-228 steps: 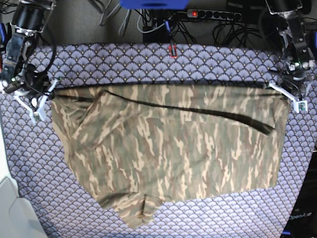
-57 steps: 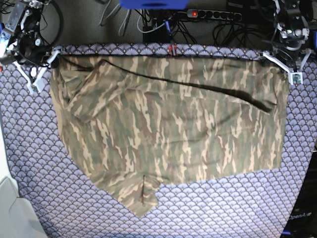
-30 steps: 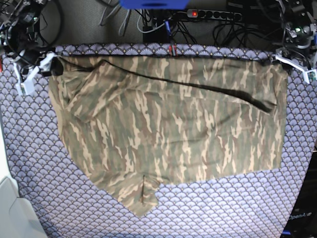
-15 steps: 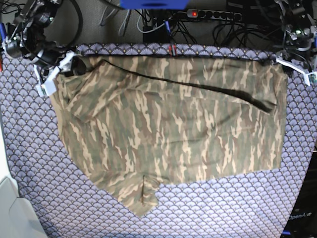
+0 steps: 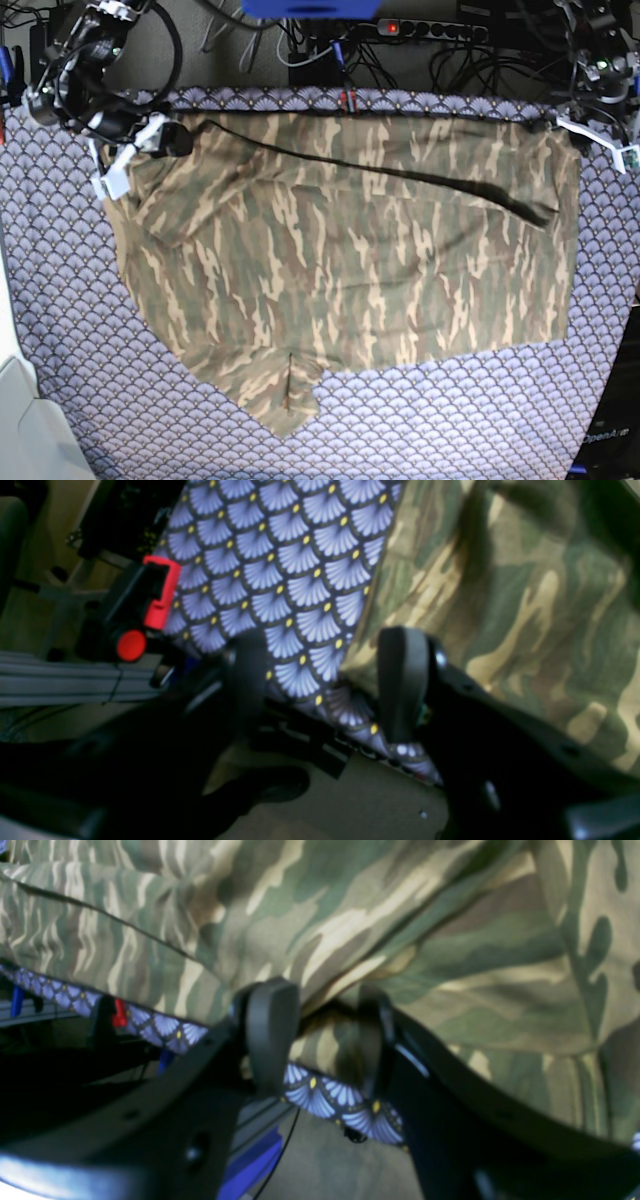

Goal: Fold the T-shirt properly
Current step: 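Move the right gripper inward along the shirt edge to regrasp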

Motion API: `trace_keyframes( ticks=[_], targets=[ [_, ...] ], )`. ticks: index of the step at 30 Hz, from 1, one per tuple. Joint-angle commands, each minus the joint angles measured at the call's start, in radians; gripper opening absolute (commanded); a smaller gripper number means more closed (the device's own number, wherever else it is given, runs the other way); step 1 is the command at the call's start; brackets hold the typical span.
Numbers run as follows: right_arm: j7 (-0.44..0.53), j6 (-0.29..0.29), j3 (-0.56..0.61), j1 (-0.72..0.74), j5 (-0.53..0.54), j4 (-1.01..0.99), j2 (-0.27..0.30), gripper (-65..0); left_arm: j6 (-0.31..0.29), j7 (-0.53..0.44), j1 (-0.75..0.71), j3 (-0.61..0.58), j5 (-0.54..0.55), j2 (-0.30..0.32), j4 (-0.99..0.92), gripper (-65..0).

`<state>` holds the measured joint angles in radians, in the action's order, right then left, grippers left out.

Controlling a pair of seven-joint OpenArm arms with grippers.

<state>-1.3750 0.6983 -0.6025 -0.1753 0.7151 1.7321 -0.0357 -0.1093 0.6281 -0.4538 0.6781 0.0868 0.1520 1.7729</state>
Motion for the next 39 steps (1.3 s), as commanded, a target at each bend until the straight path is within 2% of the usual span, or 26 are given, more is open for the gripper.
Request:
trace_keyframes(
  ticks=[1,8,29,34,39],
  targets=[
    [0.015,0.0,-0.001,0.012,0.024,0.016,0.007,-39.9,0.004,-0.021,0.0,0.004,-0.006,0.013,0.02,-30.7],
    [0.015,0.0,-0.001,0.018,0.021,0.015,-0.011,-39.9,0.004,-0.021,0.0,0.004,-0.008,0.013,0.02,-30.7],
    [0.018,0.0,-0.009,0.016,0.018,0.015,-0.013,-39.9,0.004,-0.021,0.002,0.01,-0.009,0.014,0.023,-30.7],
    [0.058,0.0,-0.003,0.016,0.019,-0.079,-0.011,-39.9,0.004,-0.021,0.0,0.01,-0.009,0.014,0.078,-30.7],
    [0.058,0.0,-0.003,0.018,0.019,-0.096,-0.013,-39.9,0.006,-0.021,-0.004,0.01,-0.011,0.014,0.112,-30.7]
  ],
)
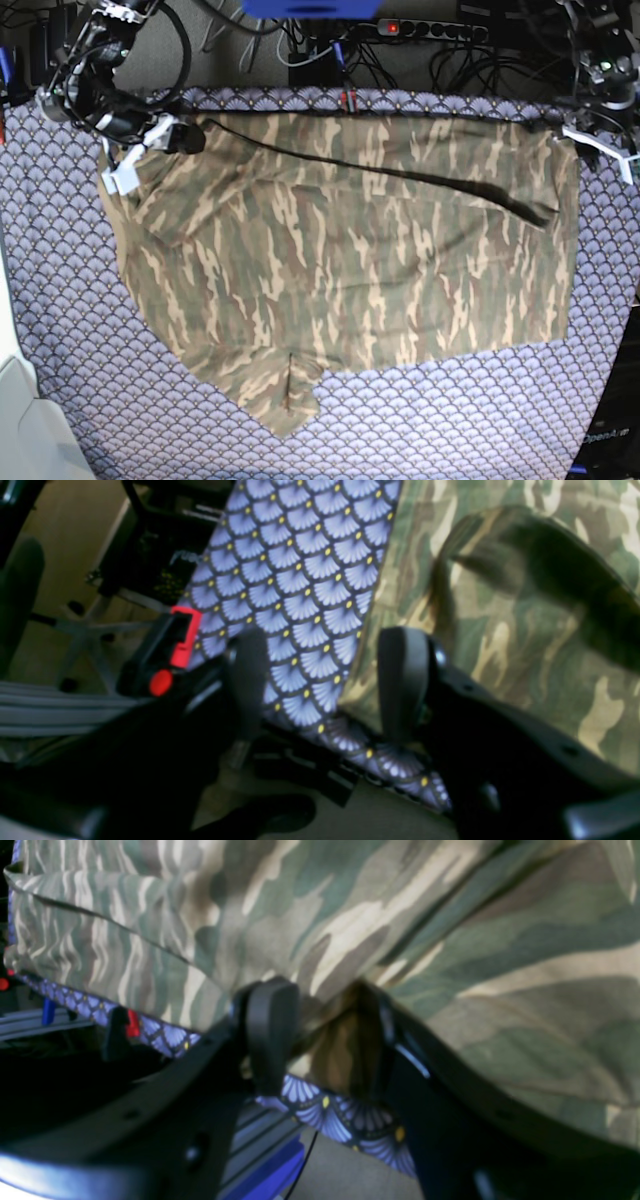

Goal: Fold the T-shirt properly

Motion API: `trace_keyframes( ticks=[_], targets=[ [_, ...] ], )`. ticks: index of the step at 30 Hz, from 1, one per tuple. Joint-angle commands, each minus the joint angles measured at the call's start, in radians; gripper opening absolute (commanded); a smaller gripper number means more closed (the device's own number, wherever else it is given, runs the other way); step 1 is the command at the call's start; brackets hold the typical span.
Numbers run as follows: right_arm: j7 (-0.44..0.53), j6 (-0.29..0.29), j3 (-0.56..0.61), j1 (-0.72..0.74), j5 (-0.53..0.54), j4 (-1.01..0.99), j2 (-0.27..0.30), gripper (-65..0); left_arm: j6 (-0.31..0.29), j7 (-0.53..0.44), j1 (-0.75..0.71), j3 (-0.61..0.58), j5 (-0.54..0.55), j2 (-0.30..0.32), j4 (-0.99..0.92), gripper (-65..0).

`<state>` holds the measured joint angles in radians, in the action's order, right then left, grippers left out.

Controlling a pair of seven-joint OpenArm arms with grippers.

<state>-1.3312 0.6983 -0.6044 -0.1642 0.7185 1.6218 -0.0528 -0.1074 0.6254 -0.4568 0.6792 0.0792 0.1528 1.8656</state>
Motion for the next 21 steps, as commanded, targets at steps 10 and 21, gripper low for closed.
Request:
trace_keyframes(
  ticks=[10,21],
  targets=[
    [0.008,0.0,0.001,0.056,0.016,0.013,0.003,-39.9,0.004,-0.019,0.002,0.009,-0.003,0.014,0.021,-30.7],
    [0.005,0.0,0.038,0.096,0.016,-0.027,0.008,-50.1,0.005,-0.019,0.003,0.009,-0.003,0.014,0.021,-30.7]
  ],
)
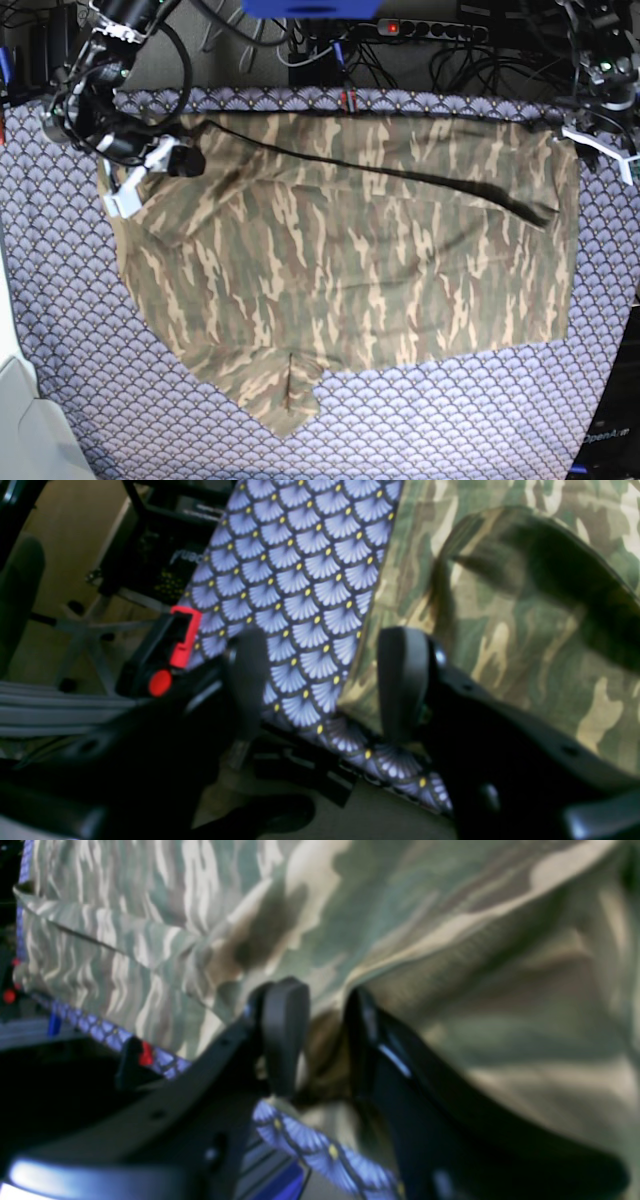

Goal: Fold the T-shirt properly

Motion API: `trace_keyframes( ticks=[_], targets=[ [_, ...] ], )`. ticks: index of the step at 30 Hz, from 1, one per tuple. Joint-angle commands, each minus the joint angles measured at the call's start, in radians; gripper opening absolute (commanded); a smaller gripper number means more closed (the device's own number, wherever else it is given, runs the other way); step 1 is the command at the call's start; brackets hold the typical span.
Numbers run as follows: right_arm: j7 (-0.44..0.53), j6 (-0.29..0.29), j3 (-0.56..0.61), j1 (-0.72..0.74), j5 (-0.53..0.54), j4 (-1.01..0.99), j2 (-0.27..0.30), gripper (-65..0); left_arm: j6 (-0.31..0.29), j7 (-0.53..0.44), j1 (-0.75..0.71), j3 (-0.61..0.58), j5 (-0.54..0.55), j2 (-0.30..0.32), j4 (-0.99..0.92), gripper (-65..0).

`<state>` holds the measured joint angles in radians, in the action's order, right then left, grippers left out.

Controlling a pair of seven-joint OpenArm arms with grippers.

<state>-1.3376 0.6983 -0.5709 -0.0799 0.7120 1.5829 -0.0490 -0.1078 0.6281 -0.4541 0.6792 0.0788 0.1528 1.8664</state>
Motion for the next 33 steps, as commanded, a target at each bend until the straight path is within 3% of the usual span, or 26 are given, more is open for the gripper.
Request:
trace_keyframes(
  ticks=[1,9,21,28,33],
  targets=[
    [0.013,0.0,0.019,0.013,0.022,-0.003,0.007,-51.6,0.006,-0.021,0.001,0.009,-0.003,0.014,0.02,-30.7],
    [0.019,0.0,0.099,0.061,0.022,-0.029,0.007,-59.2,0.007,-0.021,0.001,0.01,-0.003,0.014,0.02,-30.7],
    [0.011,0.0,0.145,0.242,0.022,-0.034,0.005,-59.3,0.007,-0.021,0.001,0.01,-0.003,0.014,0.022,-30.7],
    [0.022,0.0,0.148,0.374,0.022,-0.187,0.007,-59.3,0.007,-0.021,0.001,0.01,-0.003,0.014,0.022,-30.7],
    [0.08,0.0,0.254,0.443,0.022,-0.258,0.004,-59.1,0.007,-0.021,0.001,0.01,-0.003,0.014,0.022,-30.7]
  ],
)
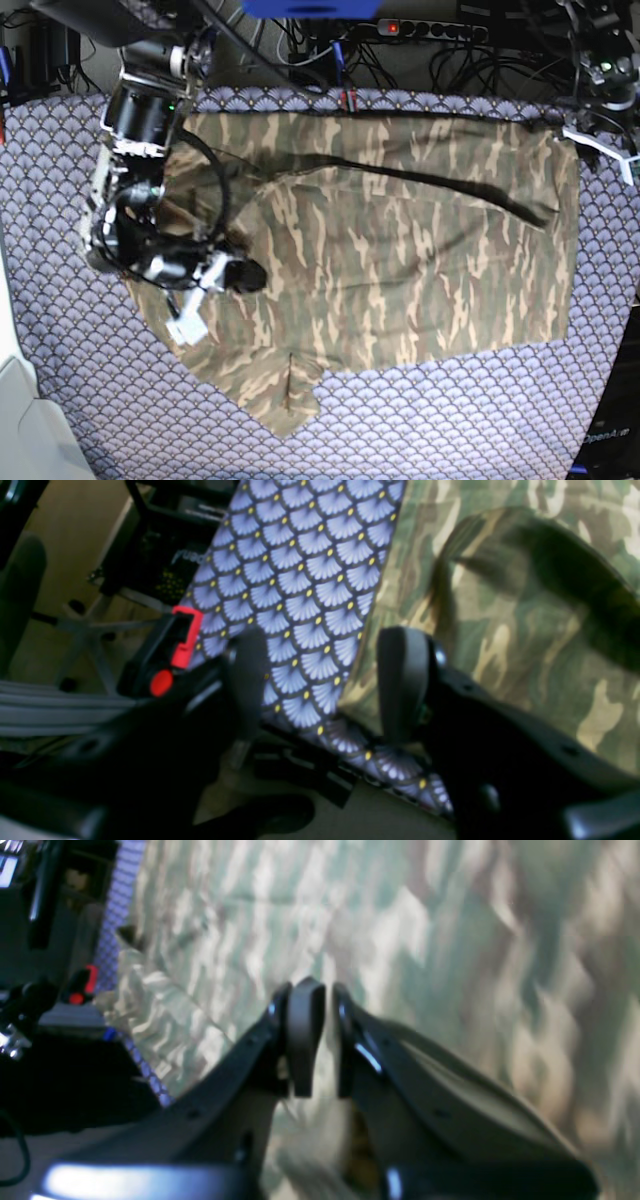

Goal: Fold the T-shirt properly

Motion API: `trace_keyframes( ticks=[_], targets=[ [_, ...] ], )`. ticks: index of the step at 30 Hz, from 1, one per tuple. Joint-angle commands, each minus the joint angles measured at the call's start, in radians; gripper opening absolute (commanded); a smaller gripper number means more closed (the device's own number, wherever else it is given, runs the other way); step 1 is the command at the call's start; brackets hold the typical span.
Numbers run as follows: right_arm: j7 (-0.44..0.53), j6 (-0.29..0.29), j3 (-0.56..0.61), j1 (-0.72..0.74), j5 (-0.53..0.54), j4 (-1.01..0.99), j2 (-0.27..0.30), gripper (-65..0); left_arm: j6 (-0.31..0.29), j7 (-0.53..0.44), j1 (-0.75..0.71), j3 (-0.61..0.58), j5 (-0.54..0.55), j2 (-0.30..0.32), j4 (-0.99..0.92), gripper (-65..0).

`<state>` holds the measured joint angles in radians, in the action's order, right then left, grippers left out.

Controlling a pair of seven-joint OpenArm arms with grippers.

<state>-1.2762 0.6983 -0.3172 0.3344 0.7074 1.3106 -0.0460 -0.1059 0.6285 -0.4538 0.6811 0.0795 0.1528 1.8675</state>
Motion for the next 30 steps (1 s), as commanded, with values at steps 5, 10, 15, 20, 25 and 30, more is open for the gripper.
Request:
trace_keyframes(
  ticks=[5,10,15,20,25,30],
  targets=[
    [0.057,0.0,0.115,0.085,0.027,-0.035,-0.002,-59.0,0.005,-0.022,0.0,0.009,-0.004,0.017,0.021,-30.7],
    [0.056,0.0,0.123,0.119,0.028,-0.079,0.045,-59.0,0.005,-0.022,0.002,0.009,-0.004,0.014,0.021,-30.7],
    [0.057,0.0,0.088,0.064,0.039,-0.016,0.125,-59.0,0.005,-0.022,0.031,0.007,-0.004,0.014,0.017,-30.7],
    [0.05,0.0,-0.047,-0.082,0.039,0.223,0.131,-59.3,0.005,-0.02,0.057,0.002,-0.004,0.014,0.01,-30.7],
    [0.054,0.0,-0.147,-0.223,0.039,0.341,0.125,-65.0,0.005,-0.02,0.062,0.001,-0.004,0.014,0.01,-30.7],
    [0.054,0.0,-0.241,-0.321,0.039,0.343,0.09,-65.0,0.004,-0.02,0.072,-0.001,-0.004,0.014,0.008,-30.7]
  ],
)
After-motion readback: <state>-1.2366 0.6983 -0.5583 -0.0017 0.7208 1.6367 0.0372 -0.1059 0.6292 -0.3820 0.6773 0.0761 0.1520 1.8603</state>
